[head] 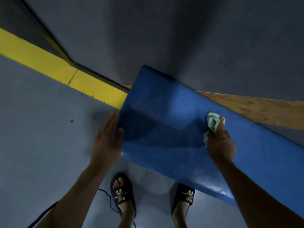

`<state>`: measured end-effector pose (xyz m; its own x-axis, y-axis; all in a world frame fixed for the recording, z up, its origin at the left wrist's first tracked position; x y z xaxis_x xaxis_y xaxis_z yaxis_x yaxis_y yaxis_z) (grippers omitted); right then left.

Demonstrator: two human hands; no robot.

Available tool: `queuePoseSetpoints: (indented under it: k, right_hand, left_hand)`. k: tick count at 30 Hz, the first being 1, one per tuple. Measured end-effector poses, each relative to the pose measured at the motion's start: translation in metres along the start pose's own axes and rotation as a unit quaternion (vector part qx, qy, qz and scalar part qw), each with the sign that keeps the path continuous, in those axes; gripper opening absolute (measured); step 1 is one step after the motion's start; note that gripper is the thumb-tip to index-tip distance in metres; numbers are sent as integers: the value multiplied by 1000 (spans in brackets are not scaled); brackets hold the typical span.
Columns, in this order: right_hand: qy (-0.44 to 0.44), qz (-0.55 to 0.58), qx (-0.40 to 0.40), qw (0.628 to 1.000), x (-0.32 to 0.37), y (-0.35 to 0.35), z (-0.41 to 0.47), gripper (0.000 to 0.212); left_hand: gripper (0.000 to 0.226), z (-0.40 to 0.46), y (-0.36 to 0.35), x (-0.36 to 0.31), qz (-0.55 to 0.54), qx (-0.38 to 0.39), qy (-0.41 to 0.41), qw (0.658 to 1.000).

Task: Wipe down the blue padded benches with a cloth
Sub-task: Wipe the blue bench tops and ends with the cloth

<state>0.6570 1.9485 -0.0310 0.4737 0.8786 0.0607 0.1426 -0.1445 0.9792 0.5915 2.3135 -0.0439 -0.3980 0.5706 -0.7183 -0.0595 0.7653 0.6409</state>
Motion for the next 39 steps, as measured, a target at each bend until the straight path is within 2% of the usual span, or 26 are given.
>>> queuePoseSetpoints:
  k: [3,5,8,11,15,19,23,25,29,31,36,39]
  right_hand:
    - [-11,49,-1,999,64,-19,-17,72]
    - [26,85,-21,996,120,-35,-27,74]
    - [114,114,-21,987,202,-51,-41,79]
    - [262,82,-29,961,255,-61,-58,83]
    - [434,-5,-29,901,242,-54,-65,88]
    - [524,-51,-22,850,204,-45,-95,87]
    - [568,-74,-61,818,228,-47,-59,78]
    - [568,-87,-84,814,254,-50,-24,74]
    - [443,-89,-131,883,291,-46,20,66]
    - [407,-68,-149,899,294,-42,10,63]
    - [471,-52,-21,880,240,-47,-63,80]
    - [520,-64,-51,850,231,-45,-49,83]
  left_hand:
    - [55,1,1,4,-7,17,4,1000]
    - [57,3,4,8,-7,20,3,1000]
    - [56,9,6,14,-10,20,0,1000]
    - [50,15,6,19,-5,17,4,1000]
    - [49,20,0,18,-18,22,10,1000]
    - [48,24,-2,17,-36,12,18,999]
    - [48,28,-1,19,-42,15,15,999]
    - [50,30,0,23,-56,16,22,998]
    - [52,30,3,27,-66,15,30,997]
    - [52,30,5,28,-67,13,32,997]
    - [49,33,8,20,-61,10,29,998]
    - [49,36,10,15,-63,8,19,998]
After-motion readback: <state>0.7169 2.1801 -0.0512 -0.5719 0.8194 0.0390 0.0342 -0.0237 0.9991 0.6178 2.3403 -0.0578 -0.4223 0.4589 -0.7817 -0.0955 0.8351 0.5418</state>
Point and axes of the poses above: each hand's wrist, its own z-axis towards the middle knuckle, its own y-axis out of the back of the hand, x = y × z, the point moved 4 cm from there along z, towards the middle knuckle, and after that the axes turned 4 degrees about -x, right-handed, at the moved point
